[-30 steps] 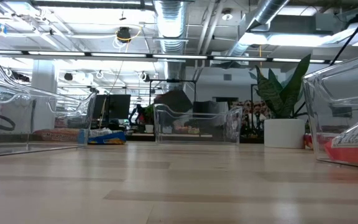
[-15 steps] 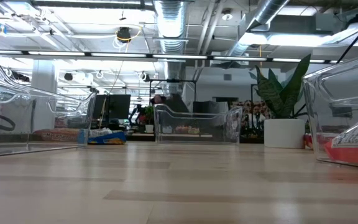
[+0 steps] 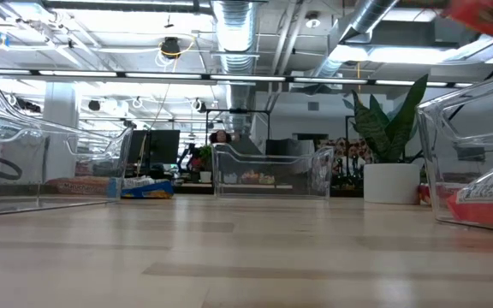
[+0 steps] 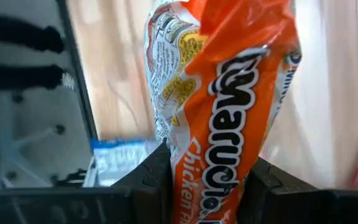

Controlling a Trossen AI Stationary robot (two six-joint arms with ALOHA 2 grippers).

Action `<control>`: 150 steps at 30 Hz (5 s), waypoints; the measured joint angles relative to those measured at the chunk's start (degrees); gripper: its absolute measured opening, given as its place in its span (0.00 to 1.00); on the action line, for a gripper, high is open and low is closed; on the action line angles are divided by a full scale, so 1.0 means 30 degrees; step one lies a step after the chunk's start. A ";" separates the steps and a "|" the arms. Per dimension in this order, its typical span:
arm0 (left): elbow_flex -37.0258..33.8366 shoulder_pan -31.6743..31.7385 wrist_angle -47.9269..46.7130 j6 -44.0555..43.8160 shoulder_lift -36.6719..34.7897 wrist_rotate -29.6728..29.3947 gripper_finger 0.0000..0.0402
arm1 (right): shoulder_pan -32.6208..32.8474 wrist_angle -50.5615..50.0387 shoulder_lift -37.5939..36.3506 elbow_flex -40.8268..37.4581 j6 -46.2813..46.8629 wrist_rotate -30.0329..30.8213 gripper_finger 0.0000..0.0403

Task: Sort Maruchan noodles
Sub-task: Put the orange noodle pack into the bottom right transparent bin, then put the top left red noodle pack into the bottom left transparent bin

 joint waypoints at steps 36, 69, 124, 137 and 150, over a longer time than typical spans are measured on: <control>-0.3602 -0.0685 0.4209 -0.0767 -0.1382 -0.1319 0.38 | 0.3924 0.3648 -0.2773 -0.7859 2.3327 0.0048 0.38; -0.3602 -0.0678 0.3982 -0.1130 -0.1375 -0.1390 0.38 | 0.3645 0.4431 -0.6607 -0.7852 2.0100 0.7651 0.81; -0.5469 1.8715 -0.6376 -0.3272 0.0405 -0.1480 0.38 | -1.1885 3.0092 -0.1041 -0.7841 -0.5826 0.3949 0.81; -0.6851 2.3783 -0.7699 0.0194 0.5792 -0.1459 0.38 | -1.3442 2.9981 -0.0835 -0.7845 -0.5530 0.2393 0.81; -0.6866 2.5019 -0.5430 0.2021 0.8643 -0.2143 0.38 | -1.3645 2.9862 -0.0835 -0.7845 -0.5515 0.2475 0.81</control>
